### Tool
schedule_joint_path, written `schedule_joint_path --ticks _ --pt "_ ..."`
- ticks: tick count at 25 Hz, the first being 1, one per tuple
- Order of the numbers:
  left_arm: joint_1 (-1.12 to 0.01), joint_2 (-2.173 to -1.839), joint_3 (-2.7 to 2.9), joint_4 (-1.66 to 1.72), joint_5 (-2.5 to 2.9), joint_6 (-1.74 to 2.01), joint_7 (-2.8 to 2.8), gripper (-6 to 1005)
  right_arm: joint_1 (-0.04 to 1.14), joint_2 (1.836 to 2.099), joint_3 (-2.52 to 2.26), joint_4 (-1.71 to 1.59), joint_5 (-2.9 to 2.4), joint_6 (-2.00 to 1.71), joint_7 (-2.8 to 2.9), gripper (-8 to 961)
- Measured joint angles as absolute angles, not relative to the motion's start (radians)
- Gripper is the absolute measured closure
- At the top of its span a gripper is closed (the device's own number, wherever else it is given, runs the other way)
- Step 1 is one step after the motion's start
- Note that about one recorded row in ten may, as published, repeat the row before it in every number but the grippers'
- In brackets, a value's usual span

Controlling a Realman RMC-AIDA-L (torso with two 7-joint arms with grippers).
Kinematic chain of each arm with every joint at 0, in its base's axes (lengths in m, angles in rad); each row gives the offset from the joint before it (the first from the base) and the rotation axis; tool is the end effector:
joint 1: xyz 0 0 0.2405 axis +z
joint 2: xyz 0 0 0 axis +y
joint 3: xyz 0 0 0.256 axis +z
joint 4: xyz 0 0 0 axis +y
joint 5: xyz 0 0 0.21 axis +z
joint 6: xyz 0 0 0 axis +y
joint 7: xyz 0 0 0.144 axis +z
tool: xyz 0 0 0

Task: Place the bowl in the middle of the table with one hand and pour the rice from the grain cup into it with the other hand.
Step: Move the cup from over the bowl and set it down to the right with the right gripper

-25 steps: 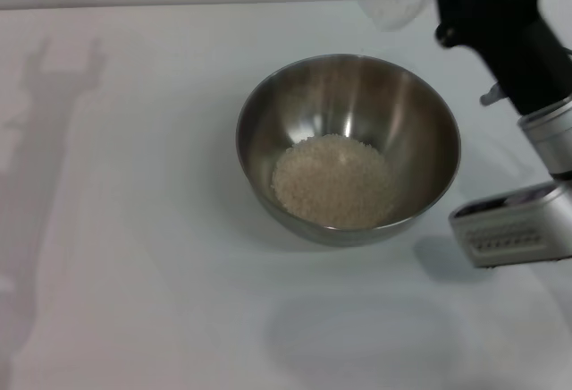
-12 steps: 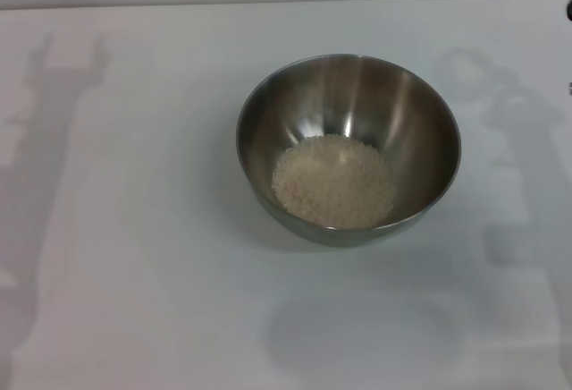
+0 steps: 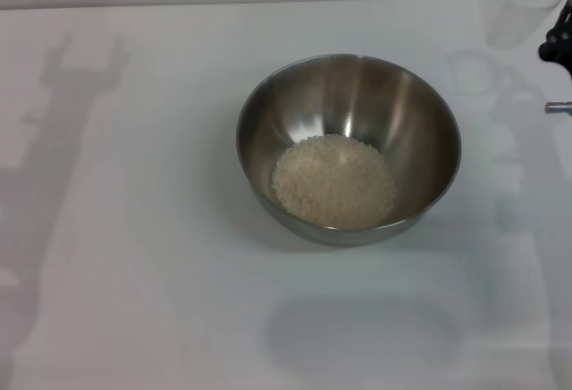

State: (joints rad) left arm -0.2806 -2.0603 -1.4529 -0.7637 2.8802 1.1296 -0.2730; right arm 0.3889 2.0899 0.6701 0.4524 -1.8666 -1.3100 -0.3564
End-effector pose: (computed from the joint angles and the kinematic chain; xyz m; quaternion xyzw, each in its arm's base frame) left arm -0.2322 0.3590 0.0694 -0.6003 -0.1257 -0.5077 0.6051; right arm 0.2824 0.3254 -0.0145 -0.6152 0.1545 0.2947 0.7147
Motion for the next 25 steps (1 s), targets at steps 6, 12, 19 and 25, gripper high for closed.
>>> schedule_joint_path --ticks 6,12,19,25 --pt "-0.277 -2.06 -1.449 -0.765 2.881 1.132 -0.27 203 0.393 2.087 0.672 0.455 -1.83 -1.19 -0.328 943" --pt "-0.271 -2.06 -1.448 -0.767 2.881 1.142 -0.27 203 0.412 2.085 0.673 0.424 -1.83 -1.053 -0.26 943" --pt "-0.269 -2.059 -1.448 -0.769 2.883 1.147 -0.27 203 0.429 2.083 0.673 0.409 -1.83 -0.987 -0.251 942" --pt "-0.261 -2.06 -1.446 -0.781 2.889 1.155 -0.27 203 0.449 2.083 0.686 0.39 -1.83 -0.919 -0.25 941"
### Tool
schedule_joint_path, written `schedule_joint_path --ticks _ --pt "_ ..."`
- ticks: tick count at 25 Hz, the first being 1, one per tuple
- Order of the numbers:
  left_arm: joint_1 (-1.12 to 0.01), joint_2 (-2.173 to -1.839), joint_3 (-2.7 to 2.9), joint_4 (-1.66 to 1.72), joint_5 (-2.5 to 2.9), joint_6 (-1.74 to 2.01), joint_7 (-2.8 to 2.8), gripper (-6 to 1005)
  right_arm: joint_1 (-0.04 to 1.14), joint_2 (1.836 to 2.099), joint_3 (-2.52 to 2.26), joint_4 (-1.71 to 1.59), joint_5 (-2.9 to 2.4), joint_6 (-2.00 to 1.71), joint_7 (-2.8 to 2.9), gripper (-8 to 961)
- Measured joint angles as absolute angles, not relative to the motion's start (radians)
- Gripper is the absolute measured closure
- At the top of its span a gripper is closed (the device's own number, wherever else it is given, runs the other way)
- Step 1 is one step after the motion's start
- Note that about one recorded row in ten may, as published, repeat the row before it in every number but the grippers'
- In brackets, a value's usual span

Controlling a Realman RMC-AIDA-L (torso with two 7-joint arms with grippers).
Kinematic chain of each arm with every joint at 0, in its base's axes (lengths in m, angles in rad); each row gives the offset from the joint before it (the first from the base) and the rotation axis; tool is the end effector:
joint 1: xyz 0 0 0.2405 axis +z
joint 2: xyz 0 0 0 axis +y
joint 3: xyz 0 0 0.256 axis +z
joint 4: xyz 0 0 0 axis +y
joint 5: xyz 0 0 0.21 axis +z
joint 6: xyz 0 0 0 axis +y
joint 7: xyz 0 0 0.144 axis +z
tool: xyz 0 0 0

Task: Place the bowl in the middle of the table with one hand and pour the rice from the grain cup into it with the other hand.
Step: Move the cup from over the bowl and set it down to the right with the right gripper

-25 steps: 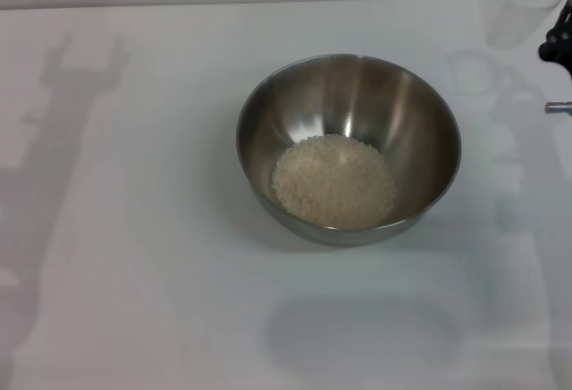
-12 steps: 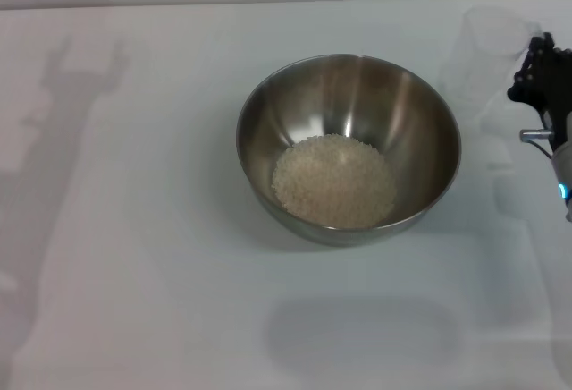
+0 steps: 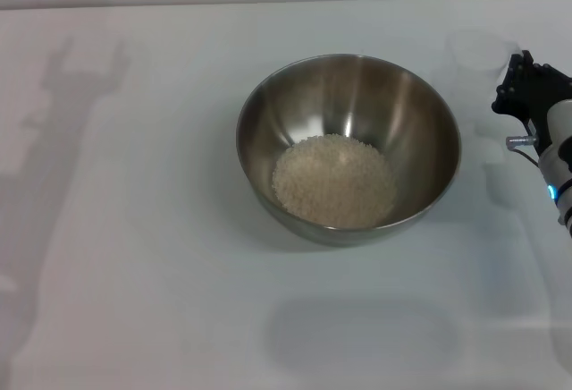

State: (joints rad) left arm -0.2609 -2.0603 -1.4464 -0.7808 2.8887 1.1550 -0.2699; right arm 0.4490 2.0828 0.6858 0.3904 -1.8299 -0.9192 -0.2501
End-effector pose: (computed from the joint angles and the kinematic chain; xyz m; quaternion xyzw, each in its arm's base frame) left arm -0.2307 0.3527 0.0710 -0.5980 -0.1141 -0.5136 0.6046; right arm 0.3155 0.3457 -0.0477 -0.6822 0.2869 0.2115 0.6385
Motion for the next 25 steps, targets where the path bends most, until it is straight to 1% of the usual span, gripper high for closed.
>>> schedule_joint_path --ticks 12,23,25 --pt "-0.239 -2.06 -1.446 -0.803 2.888 1.156 -0.27 203 0.469 2.082 0.69 0.362 -1.84 -0.886 -0.25 939" --pt "-0.237 -2.062 -1.445 -0.805 2.888 1.158 -0.27 203 0.475 2.082 0.688 0.357 -1.841 -0.873 -0.249 746" --pt "-0.237 -2.062 -1.445 -0.805 2.888 1.158 -0.27 203 0.473 2.082 0.687 0.358 -1.841 -0.873 -0.249 740"
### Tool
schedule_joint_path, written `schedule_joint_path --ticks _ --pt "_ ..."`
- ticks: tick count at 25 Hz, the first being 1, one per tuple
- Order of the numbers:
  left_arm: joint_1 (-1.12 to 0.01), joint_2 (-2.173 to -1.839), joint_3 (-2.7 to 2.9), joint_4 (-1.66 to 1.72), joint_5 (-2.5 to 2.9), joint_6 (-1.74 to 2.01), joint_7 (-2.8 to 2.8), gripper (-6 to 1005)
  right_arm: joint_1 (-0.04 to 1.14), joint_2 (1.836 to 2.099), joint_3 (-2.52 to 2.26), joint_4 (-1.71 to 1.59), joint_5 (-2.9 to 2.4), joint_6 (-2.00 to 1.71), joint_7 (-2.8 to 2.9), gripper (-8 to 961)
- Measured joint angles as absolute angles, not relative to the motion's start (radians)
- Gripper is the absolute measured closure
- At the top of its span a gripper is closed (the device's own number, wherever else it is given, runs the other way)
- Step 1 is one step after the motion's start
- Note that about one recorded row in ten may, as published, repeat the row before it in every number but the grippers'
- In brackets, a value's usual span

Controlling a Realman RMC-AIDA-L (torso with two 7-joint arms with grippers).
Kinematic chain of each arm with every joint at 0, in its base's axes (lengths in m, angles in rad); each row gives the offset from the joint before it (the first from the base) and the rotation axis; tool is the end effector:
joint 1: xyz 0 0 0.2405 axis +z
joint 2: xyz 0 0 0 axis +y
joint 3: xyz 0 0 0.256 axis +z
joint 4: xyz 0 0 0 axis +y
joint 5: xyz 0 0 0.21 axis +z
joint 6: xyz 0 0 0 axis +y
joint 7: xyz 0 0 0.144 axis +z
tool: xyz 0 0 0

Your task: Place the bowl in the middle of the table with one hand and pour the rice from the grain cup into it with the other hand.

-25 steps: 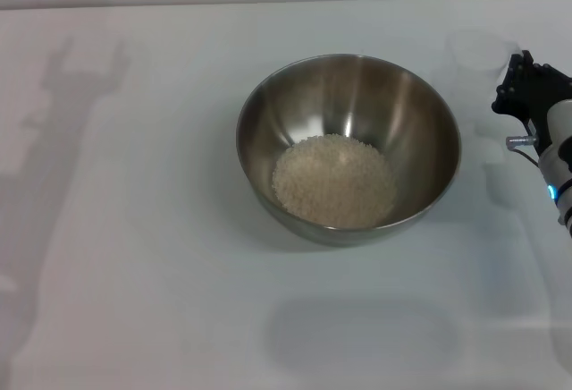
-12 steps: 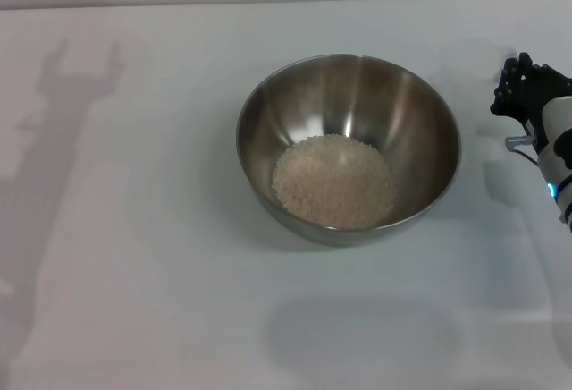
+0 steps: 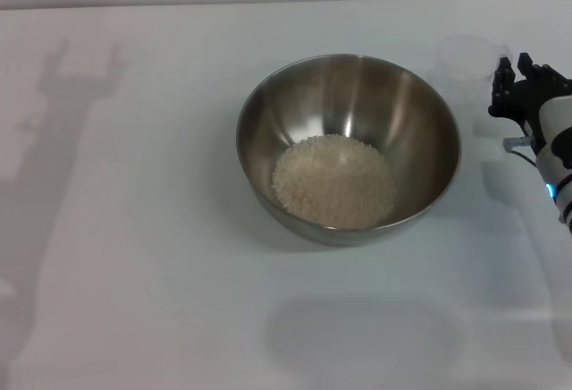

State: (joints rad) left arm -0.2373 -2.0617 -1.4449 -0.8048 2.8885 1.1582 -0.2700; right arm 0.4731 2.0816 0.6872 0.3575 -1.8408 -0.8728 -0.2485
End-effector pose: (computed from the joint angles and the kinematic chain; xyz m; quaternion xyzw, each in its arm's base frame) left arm -0.2318 0.3477 0.0734 -0.5930 -0.1135 -0.5166 0.6071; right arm 0.3193 0.3509 -0.0493 -0.6958 0.2857 0.1905 0.6308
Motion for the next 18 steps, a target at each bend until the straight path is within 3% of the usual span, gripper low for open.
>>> schedule_joint_path --ticks 18 --pt "-0.247 -2.062 -1.447 -0.801 2.888 1.158 -0.264 203 0.373 2.081 0.609 0.401 -1.856 -0.96 -0.238 682"
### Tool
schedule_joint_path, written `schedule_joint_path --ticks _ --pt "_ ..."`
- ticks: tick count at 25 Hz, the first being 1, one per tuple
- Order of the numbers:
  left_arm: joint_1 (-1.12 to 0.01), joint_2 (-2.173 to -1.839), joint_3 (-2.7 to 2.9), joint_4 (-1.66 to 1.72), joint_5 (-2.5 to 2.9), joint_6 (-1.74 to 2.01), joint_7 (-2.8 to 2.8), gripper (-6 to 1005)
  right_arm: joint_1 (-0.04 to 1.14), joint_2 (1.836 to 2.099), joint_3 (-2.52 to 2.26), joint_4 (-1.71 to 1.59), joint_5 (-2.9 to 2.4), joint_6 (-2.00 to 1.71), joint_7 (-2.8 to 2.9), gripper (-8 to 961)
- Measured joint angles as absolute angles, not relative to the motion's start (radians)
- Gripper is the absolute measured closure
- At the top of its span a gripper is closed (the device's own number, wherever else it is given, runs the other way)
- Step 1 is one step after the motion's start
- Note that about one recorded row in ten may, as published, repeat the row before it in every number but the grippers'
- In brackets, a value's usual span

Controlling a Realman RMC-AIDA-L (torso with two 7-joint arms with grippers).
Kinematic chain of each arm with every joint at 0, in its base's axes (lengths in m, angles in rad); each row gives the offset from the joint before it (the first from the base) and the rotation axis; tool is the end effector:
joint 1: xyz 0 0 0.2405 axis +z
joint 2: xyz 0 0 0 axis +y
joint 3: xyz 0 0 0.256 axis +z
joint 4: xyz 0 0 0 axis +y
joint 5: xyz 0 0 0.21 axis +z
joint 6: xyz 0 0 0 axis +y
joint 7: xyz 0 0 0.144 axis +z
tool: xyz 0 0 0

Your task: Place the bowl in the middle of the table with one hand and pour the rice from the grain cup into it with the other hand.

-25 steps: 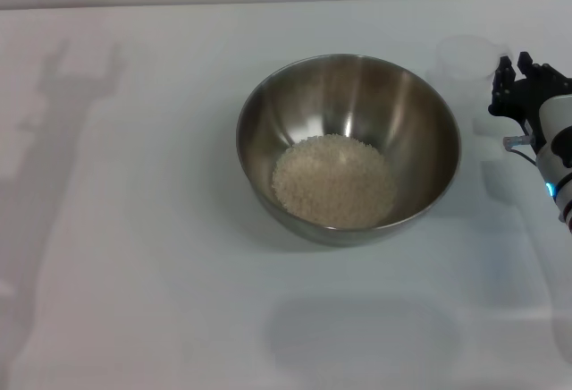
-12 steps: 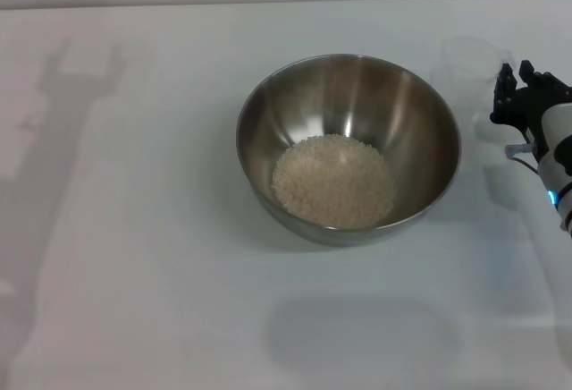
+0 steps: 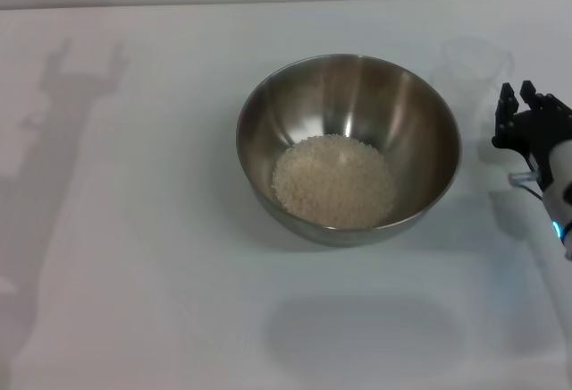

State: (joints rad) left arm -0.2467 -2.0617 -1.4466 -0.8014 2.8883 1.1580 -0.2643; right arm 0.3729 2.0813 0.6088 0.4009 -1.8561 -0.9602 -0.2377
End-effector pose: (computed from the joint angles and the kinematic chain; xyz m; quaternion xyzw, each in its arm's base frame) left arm -0.2297 0.3498 0.0734 -0.5937 -0.1101 -0.5164 0.6072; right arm 0.3278 0.3168 -0.0570 -0.6981 0.2821 0.2017 0.6264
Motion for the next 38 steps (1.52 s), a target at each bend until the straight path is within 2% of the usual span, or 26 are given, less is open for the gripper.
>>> schedule_joint_path --ticks 5,11,17,19,27,29,38 --pt "-0.244 -2.063 -1.445 -0.8 2.889 1.158 -0.263 203 0.283 2.08 0.548 0.414 -1.857 -1.194 -0.238 666" --pt "-0.242 -2.064 -1.445 -0.788 2.889 1.158 -0.262 203 0.259 2.077 0.538 0.382 -1.859 -1.407 -0.2 646" --pt "-0.245 -2.068 -1.444 -0.755 2.888 1.156 -0.234 203 0.353 2.066 0.57 0.194 -1.85 -1.516 0.102 627" --pt "-0.243 -2.07 -1.439 -0.75 2.888 1.153 -0.221 203 0.41 2.072 0.58 0.065 -1.847 -1.547 0.266 583" --pt "-0.231 -2.071 -1.433 -0.712 2.884 1.156 -0.211 203 0.453 2.063 0.616 -0.002 -1.844 -1.603 0.299 405" --pt "-0.231 -2.071 -1.438 -0.691 2.884 1.159 -0.208 203 0.46 2.063 0.651 -0.006 -1.843 -1.605 0.288 321" --pt "-0.237 -2.071 -1.446 -0.646 2.882 1.18 -0.192 203 0.465 2.075 0.754 0.002 -1.845 -1.647 0.241 321"
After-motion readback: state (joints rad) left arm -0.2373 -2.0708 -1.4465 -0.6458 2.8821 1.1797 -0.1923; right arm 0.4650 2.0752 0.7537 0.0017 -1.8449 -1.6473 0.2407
